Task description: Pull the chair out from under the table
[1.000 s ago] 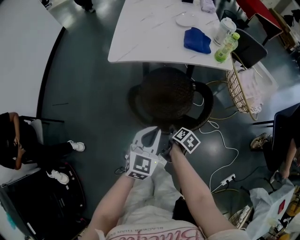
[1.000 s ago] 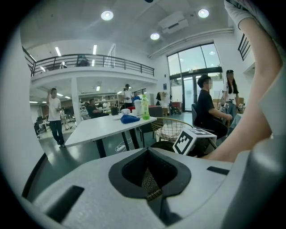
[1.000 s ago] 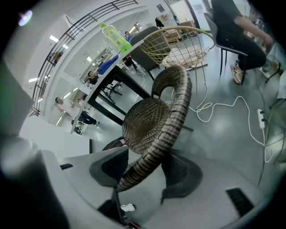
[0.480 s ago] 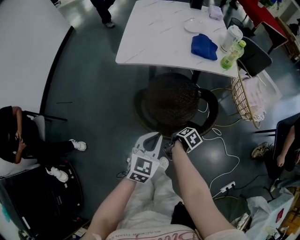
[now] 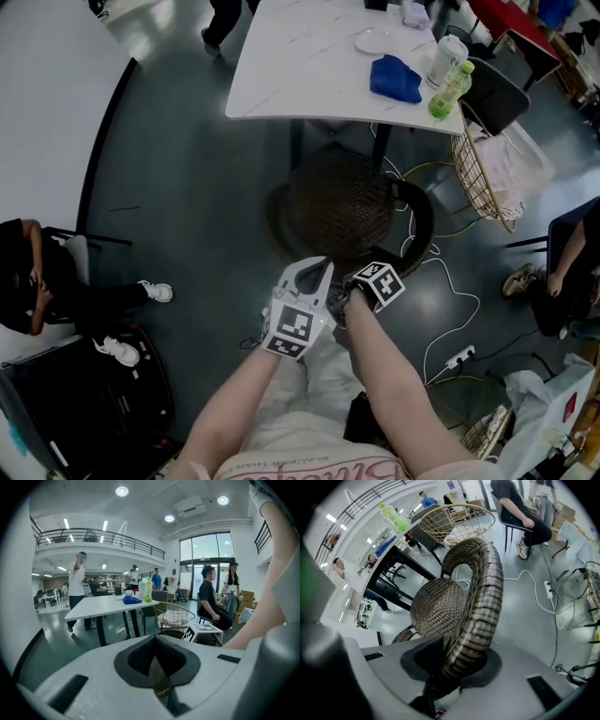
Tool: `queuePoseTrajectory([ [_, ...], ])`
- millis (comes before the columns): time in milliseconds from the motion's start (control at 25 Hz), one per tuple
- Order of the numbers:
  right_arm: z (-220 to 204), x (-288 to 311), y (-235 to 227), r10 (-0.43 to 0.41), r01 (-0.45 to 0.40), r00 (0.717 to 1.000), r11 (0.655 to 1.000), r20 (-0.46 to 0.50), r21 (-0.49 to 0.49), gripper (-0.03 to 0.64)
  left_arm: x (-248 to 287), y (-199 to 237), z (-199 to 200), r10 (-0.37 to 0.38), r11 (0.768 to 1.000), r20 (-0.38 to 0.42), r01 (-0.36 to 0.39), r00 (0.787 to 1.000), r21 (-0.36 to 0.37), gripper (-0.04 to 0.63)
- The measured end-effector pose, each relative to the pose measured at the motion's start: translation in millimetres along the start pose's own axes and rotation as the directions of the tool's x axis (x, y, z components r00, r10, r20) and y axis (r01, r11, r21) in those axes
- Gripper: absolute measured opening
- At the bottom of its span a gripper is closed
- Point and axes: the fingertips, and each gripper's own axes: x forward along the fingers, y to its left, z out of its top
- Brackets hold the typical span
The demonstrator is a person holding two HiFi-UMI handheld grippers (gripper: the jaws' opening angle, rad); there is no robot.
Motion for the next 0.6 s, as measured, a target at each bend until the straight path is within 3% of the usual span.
queuePoseTrajectory([
  [600, -100.2, -50.3, -81.7, -0.012, 0.012, 1.000, 0.995, 0.005, 0.095, 0.101, -96.6, -44.2, -49.1, -0.091, 0.996, 0.007, 0.091, 0.996, 0.019, 0.002],
])
